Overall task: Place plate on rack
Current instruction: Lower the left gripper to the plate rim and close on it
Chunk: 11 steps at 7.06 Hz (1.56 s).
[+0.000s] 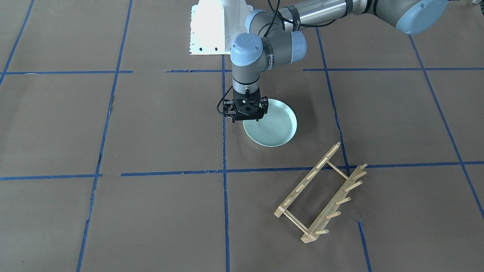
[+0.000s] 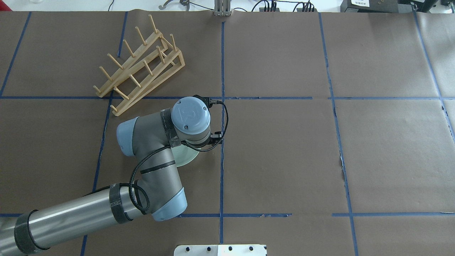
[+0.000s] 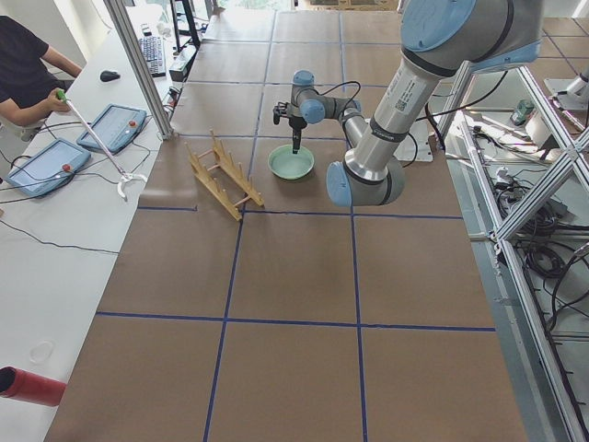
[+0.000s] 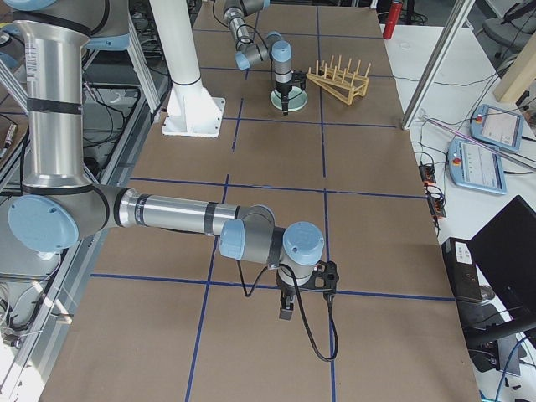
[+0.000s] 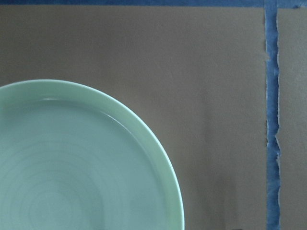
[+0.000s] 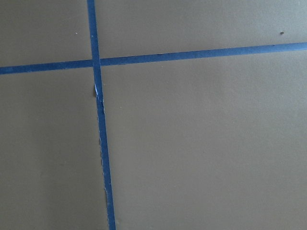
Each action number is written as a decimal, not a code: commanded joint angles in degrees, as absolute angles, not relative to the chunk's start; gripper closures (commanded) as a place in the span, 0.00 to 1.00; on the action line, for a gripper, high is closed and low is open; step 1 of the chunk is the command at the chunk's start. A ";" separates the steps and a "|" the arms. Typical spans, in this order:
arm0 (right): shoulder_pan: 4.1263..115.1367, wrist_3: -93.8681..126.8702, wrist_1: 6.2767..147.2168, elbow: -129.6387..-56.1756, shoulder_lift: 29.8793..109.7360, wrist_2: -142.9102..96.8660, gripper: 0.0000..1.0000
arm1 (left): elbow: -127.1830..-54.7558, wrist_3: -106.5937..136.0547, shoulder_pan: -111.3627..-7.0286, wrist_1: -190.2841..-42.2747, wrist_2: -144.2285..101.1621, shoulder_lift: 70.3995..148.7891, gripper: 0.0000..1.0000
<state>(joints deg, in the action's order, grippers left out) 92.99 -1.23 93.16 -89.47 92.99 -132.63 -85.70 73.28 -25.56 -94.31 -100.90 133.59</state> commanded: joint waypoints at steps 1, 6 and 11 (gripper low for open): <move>92.99 -1.23 93.16 -89.47 92.99 -132.63 0.00 | -85.69 73.21 -25.23 -94.39 -100.90 133.59 0.36; 92.99 -1.23 93.16 -89.47 92.99 -132.63 0.00 | -85.69 73.30 -25.05 -94.22 -100.81 133.77 1.00; 92.99 -1.23 93.16 -89.47 92.99 -132.63 0.00 | -105.04 72.43 -32.05 -77.94 -101.51 134.47 1.00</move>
